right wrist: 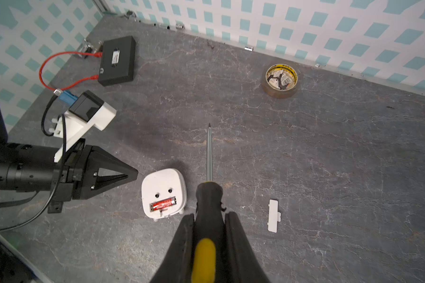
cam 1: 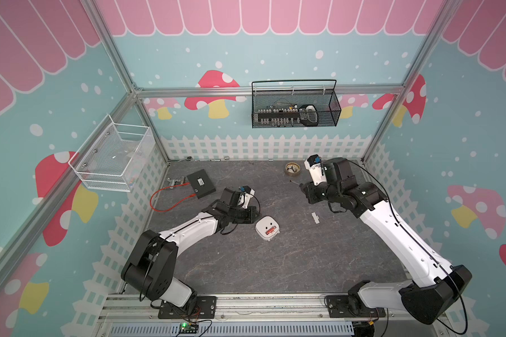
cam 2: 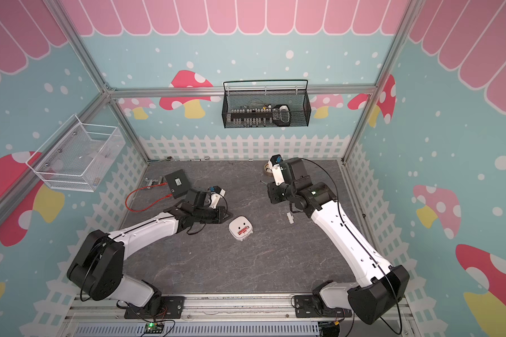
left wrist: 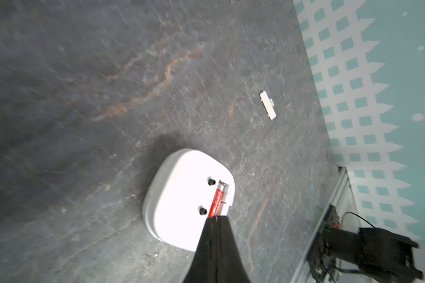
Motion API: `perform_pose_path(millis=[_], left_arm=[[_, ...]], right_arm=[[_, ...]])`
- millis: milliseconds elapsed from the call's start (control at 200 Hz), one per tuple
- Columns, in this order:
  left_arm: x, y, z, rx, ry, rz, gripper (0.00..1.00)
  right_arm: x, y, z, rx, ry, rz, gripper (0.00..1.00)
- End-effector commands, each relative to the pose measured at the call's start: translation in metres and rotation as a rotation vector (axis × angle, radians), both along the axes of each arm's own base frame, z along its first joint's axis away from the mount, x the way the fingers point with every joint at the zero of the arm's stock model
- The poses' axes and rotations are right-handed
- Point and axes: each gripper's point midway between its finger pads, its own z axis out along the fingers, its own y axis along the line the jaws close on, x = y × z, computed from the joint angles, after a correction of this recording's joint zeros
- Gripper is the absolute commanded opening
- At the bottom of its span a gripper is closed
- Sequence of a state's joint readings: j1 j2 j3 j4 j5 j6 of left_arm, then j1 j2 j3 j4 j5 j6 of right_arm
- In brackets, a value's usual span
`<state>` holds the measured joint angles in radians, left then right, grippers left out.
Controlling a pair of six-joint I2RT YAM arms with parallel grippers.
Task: Remove the battery from the alarm
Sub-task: Adjust the alarm at the center of the board.
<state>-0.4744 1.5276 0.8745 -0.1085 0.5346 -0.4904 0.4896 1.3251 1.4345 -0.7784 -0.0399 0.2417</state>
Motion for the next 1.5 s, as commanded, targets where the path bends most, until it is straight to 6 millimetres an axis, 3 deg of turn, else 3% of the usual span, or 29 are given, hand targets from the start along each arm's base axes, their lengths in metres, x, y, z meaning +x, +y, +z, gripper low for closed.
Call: perform_pose_path(millis=[0, 235, 495, 826, 1076, 1341, 1496], left_arm=[[-0.004, -0.023, 0.026, -0.204, 0.023, -0.041, 0.0], [-0.007, -0.023, 0.0, -0.248, 0.092, -0.015, 0.0], [0.003, -0.01, -0.039, -0.074, 0.105, 0.042, 0.0], [0.007, -0.007, -0.064, 0.024, 0.128, 0.031, 0.0], [0.003, -0.002, -0.083, 0.094, 0.153, 0.03, 0.0], [0.004, 0.005, -0.095, 0.174, 0.154, 0.041, 0.0], [0.005, 0.005, -0.096, 0.184, 0.155, 0.04, 0.0]], right_arm=[[-0.013, -0.001, 0.002, -0.059, 0.002, 0.105, 0.0], [-0.018, -0.003, -0.005, -0.077, 0.02, 0.12, 0.0], [-0.019, -0.001, -0.019, -0.105, 0.047, 0.145, 0.0], [-0.017, 0.002, -0.027, -0.12, 0.014, 0.185, 0.0], [-0.031, 0.013, -0.025, -0.112, -0.092, 0.312, 0.0], [-0.057, 0.024, -0.056, -0.251, -0.089, 0.506, 0.0], [-0.058, 0.019, -0.066, -0.392, -0.085, 0.57, 0.0]])
